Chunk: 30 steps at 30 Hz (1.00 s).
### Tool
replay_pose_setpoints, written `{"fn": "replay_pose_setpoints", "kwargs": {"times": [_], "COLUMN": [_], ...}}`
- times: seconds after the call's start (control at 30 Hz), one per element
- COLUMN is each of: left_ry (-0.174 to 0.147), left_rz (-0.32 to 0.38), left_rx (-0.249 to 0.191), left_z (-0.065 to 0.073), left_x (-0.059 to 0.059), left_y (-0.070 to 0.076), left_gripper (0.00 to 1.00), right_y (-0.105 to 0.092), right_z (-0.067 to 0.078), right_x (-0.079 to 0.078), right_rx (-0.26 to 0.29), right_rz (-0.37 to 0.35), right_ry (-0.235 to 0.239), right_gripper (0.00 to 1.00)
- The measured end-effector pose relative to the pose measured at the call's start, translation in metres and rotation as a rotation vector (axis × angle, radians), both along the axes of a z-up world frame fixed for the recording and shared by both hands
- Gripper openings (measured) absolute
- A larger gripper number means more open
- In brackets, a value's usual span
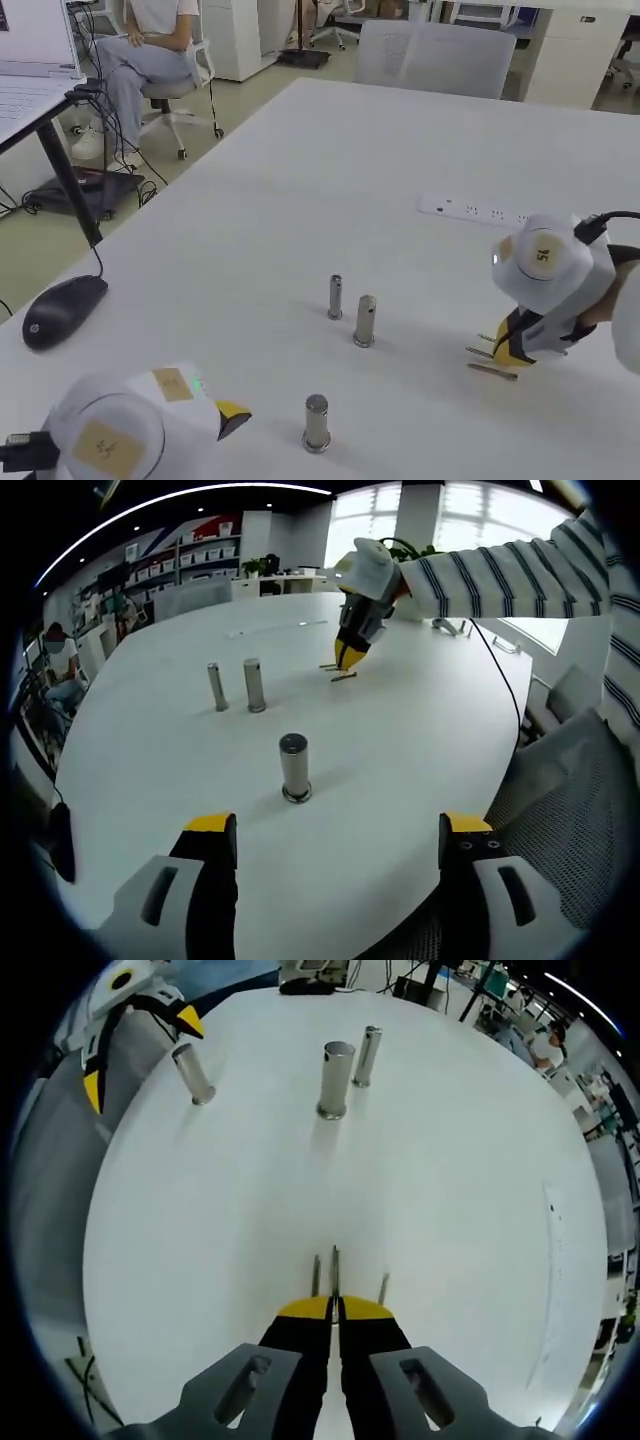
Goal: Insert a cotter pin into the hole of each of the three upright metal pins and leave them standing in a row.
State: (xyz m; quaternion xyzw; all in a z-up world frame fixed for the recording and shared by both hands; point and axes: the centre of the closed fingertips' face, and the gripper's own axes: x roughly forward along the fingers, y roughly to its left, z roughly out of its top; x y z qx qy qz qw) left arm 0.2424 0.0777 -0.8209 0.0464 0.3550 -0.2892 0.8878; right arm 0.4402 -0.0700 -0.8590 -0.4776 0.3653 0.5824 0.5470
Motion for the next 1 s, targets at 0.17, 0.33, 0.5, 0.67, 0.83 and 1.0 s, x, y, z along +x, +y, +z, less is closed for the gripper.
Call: {"fn": "replay_pose_setpoints", "kwargs": {"times": [0.17,0.33,0.5,0.67,0.83,1.0], "left_ry": [-0.001,-0.004,-0.003,-0.003,-0.006,-0.007], "left_rz": [-0.001,0.000,-0.005,-0.007,-0.009,-0.015], "left_rx": [-0.001,-0.004,-0.008,-0.013,-0.017,-0.020], "left_z": [0.001,0.003,0.003,0.005,0.006,0.007], "left_x": [0.000,0.001,0.000,-0.001,-0.002,-0.002], "left_y": [0.000,-0.001,-0.003,-0.005,-0.005,-0.007], "left_gripper": [0.82,0.83,0.83,0.83,0.82,0.82], "right_y": [0.001,-0.001,-0.003,-0.004,-0.006,-0.008], "right_z": [0.004,0.009,0.012,0.017,0.022,0.027], "right_x": [0.000,-0.001,-0.003,-0.007,-0.011,-0.016], "right_rx": [0.011,0.012,0.012,0.017,0.011,0.015], "right_rz": [0.000,0.004,0.006,0.004,-0.002,-0.008], "right_ry": [-0.005,-0.011,-0.017,-0.019,-0.023,-0.025], "right_gripper": [0.02,0.02,0.02,0.02,0.02,0.02]}}
